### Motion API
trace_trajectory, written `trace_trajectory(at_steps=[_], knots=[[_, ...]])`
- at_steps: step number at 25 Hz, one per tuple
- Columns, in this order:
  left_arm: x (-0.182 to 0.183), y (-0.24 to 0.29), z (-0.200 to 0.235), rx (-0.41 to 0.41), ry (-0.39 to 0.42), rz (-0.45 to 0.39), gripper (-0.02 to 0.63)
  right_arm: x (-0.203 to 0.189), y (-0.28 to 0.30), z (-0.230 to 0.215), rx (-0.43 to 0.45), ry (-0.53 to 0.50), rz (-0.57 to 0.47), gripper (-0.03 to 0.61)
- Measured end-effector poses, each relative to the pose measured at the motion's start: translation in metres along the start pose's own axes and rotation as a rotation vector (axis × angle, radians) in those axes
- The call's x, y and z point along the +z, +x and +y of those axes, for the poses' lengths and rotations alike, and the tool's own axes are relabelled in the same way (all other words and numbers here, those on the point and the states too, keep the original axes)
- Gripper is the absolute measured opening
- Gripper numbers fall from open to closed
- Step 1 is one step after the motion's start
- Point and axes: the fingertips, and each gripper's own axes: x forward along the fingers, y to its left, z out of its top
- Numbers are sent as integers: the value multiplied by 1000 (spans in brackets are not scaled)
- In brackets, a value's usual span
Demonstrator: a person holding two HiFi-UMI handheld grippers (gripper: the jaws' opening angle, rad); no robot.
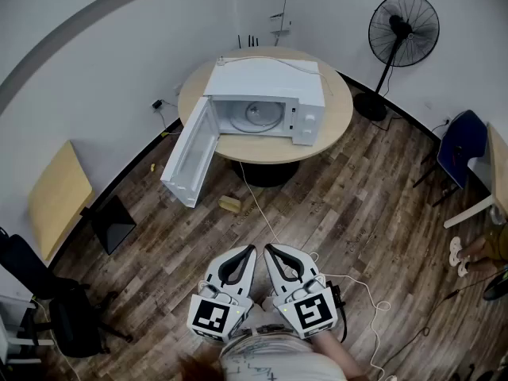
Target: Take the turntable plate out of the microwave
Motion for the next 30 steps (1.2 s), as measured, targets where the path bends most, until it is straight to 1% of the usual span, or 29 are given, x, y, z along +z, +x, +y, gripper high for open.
trace_trajectory(at_steps=[5,15,21,30], knots=[[0,-5,7,19,-3,-6,14,3,2,0,2,43,-18,-9],[4,-2,6,29,-5,-5,14,6,7,-4,14,30,-21,-9],[7,5,-1,39,-13,-22,14,4,4,-12,34,25,-26,-9],[9,19,-5,46,-21,-30,14,1,5,-26,37,22,-31,-9]])
